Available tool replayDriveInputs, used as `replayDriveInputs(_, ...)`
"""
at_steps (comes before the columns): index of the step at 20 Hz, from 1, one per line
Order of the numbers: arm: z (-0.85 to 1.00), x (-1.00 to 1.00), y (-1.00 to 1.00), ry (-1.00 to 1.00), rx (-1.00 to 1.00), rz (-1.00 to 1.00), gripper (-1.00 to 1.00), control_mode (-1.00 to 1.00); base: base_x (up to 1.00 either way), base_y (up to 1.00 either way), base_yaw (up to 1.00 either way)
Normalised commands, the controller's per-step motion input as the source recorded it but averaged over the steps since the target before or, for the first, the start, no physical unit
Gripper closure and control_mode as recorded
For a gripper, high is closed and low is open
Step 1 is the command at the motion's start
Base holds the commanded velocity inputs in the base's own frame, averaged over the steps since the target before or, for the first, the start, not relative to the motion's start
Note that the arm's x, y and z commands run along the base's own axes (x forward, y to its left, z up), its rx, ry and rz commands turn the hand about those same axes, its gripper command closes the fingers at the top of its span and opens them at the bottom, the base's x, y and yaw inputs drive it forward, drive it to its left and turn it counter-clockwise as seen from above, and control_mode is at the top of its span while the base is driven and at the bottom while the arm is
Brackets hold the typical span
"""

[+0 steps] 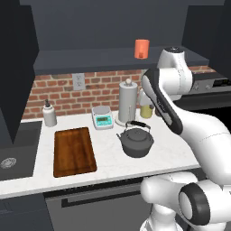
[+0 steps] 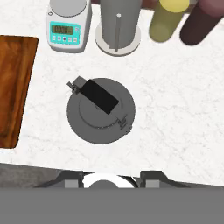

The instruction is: Pick the kettle from the counter and place it on the tray. Then pick the mug from the cabinet and place it on the tray. Then close the cabinet doors.

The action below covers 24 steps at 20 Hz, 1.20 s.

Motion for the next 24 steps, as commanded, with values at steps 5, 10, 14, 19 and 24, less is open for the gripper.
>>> replayDriveInputs(5, -0.04, -0.14, 0.00, 0.00, 0.00, 0.00, -1.00, -1.00, 0.00, 0.00, 0.00)
replayDriveInputs(10, -0.32, -0.38, 0.00, 0.00, -0.02, 0.03, -1.00, -1.00, 0.00, 0.00, 0.00)
replayDriveInputs(14, -0.44, -0.39, 0.12, -0.01, -0.17, 0.15, -1.00, -1.00, 0.00, 0.00, 0.00)
replayDriveInputs(19, -0.49, -0.10, 0.03, 0.00, -0.22, 0.32, -1.00, -1.00, 0.00, 0.00, 0.00)
replayDriveInputs(24, -0.23, 0.15, -0.02, 0.00, -0.12, 0.41, -1.00, -1.00, 0.00, 0.00, 0.00)
